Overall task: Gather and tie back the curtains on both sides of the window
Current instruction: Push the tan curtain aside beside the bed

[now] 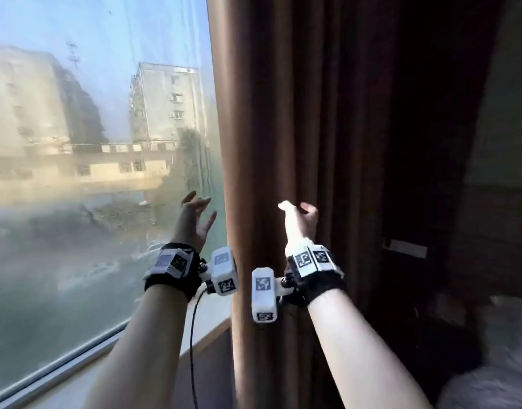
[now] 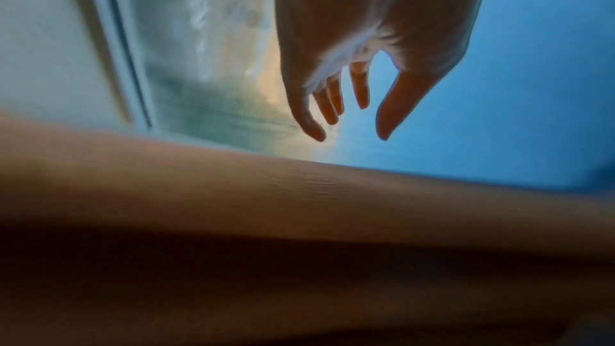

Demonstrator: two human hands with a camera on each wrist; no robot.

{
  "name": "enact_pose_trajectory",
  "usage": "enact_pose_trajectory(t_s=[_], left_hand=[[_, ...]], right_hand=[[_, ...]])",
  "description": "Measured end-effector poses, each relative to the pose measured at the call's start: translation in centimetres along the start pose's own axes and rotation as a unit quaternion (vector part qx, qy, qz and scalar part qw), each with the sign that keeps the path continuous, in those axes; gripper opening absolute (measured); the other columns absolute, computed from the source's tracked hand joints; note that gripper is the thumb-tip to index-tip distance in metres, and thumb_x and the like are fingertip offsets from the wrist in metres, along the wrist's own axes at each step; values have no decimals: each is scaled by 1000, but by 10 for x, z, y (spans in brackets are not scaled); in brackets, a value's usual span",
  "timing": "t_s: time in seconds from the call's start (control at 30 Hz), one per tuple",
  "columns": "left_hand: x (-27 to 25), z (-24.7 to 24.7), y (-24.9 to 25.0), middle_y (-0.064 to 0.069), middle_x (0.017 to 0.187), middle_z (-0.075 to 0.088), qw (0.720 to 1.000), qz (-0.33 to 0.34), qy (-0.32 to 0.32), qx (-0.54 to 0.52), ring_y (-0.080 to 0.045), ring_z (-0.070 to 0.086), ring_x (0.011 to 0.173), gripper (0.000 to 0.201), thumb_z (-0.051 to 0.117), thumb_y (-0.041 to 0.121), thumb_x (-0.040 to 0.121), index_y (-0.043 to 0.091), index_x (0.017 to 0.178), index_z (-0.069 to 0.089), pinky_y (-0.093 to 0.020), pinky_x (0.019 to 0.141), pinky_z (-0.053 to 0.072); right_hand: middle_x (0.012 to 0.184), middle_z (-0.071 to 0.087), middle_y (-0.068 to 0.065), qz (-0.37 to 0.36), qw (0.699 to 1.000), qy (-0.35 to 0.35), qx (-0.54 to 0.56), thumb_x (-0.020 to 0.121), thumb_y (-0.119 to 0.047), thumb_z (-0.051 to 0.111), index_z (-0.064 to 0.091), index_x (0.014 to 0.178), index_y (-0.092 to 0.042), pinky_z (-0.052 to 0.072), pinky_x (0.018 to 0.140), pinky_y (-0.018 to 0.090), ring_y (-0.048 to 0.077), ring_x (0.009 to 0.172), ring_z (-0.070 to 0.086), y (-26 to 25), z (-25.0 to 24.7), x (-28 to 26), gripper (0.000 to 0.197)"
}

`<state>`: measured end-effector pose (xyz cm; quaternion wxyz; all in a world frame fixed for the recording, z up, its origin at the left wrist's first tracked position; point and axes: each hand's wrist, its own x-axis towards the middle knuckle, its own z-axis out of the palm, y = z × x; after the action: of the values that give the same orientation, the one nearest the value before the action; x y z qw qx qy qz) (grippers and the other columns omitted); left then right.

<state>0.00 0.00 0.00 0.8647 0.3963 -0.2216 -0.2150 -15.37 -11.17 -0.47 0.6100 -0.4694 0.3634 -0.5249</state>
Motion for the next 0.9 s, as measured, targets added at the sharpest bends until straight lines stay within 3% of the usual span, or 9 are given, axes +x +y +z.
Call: enact_pose_trajectory(t_s=[0.03,0.1,0.2,0.27,0.43,0.5,0.57,0.7,0.9], left_hand=[[13,5,-13,-7,141,41,995,23,-8,95,-22,41,131,51,58,1,89,14,136,43,-38,106,39],[45,4,-34,-6,152,30,960,54,-11,274,-23,32,138,85,76,11,79,24,147,28,-44,112,31],[99,2,-64,-4,156,23,916,64,-42,393,-21,29,140,124,90,44,58,39,150,7,-45,115,26],[138,9,-81,-1,157,22,898,85,-47,428,-18,27,141,137,90,61,42,45,147,3,-46,116,24],[228,34,-121,2,144,40,886,143,-85,433,-18,41,133,136,89,67,32,32,143,20,-42,112,34],[249,51,-134,1,144,37,897,146,-100,405,-17,38,133,133,92,55,39,22,145,18,-37,114,31],[275,71,-150,3,131,46,914,127,-129,364,-16,47,121,111,93,37,52,15,139,28,-30,107,36],[311,112,-194,7,119,57,930,98,-193,297,-11,57,108,86,90,31,60,19,130,42,-25,97,44],[371,189,-261,4,119,56,934,99,-222,262,-14,56,110,88,90,48,53,22,120,39,-28,97,44]], right_hand=[[128,50,3,-51,994,3,-98,70,-42,76,44,134,-22,35,104,43,23,124,46,1,0,8,74],[153,21,4,-139,957,-17,-253,61,-60,77,17,148,-33,18,113,53,24,143,18,15,9,23,109],[159,-12,5,-216,918,-59,-328,53,-69,75,-12,148,-39,8,111,59,25,146,-7,34,30,48,133],[158,-19,5,-256,897,-24,-359,52,-67,76,-17,147,-40,9,109,63,26,146,-12,46,45,78,136],[158,-16,11,-257,886,100,-373,52,-58,80,-14,149,-36,17,108,65,33,146,-5,50,61,166,136],[158,-18,10,-236,892,120,-366,50,-58,82,-16,148,-38,14,108,64,32,146,-7,49,54,201,139],[158,-21,10,-211,906,137,-341,51,-58,83,-18,147,-40,14,110,66,33,146,-7,48,52,234,141],[157,-21,13,-162,920,160,-318,54,-57,84,-18,147,-38,16,112,63,34,147,6,46,37,296,140],[156,-24,17,-156,926,162,-302,61,-52,84,-12,151,-32,20,116,44,37,146,9,31,2,386,133]])
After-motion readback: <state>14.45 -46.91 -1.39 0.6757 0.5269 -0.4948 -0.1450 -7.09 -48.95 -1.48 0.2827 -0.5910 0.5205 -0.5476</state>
